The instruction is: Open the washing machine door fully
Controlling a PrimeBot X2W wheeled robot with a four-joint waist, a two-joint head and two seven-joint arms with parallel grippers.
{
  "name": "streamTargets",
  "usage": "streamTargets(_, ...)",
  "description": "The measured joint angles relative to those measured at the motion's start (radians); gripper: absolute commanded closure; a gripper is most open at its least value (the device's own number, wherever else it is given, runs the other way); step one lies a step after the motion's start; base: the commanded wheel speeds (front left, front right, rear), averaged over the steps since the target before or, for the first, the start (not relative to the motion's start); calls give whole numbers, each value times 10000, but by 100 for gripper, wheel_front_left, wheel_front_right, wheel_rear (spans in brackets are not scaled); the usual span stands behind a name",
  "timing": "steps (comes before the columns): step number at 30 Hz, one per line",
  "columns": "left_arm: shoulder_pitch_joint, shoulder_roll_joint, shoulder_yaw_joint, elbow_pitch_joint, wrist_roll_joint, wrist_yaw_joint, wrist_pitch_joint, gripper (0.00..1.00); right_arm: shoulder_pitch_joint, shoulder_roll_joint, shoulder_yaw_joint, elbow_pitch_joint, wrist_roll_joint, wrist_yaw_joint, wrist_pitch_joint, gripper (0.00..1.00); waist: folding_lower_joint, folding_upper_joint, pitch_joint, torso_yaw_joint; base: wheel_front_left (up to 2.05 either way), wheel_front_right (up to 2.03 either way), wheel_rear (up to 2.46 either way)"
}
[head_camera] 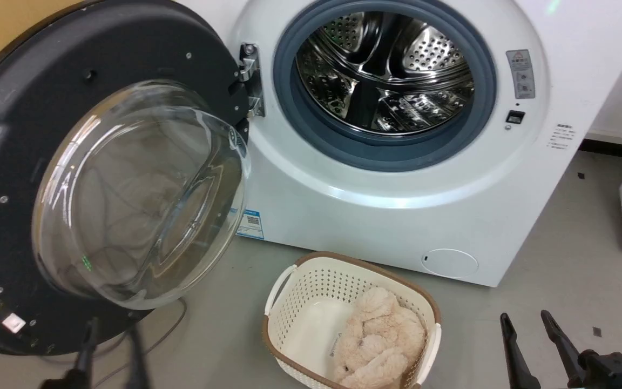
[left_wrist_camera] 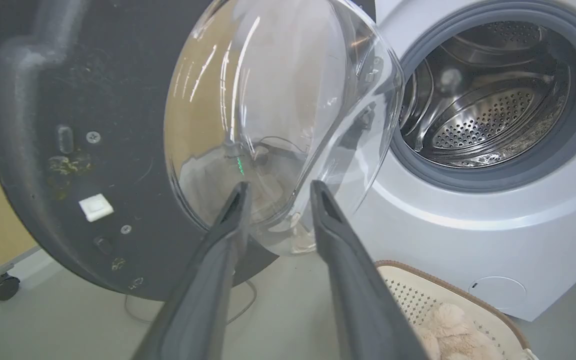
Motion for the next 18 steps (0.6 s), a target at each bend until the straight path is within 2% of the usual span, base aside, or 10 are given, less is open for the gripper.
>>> streamTargets(9,-221,-276,-1277,-38,514,-293,270,0,-3,0,-71,-401,-562,0,192,0,0,0,-48,-654,0,0,0)
streamTargets(18,-779,-309,-1607,541,798,-334,376,0,7,0,19,-782,-867,0,537,0,0,0,-102,-1581,0,0,0)
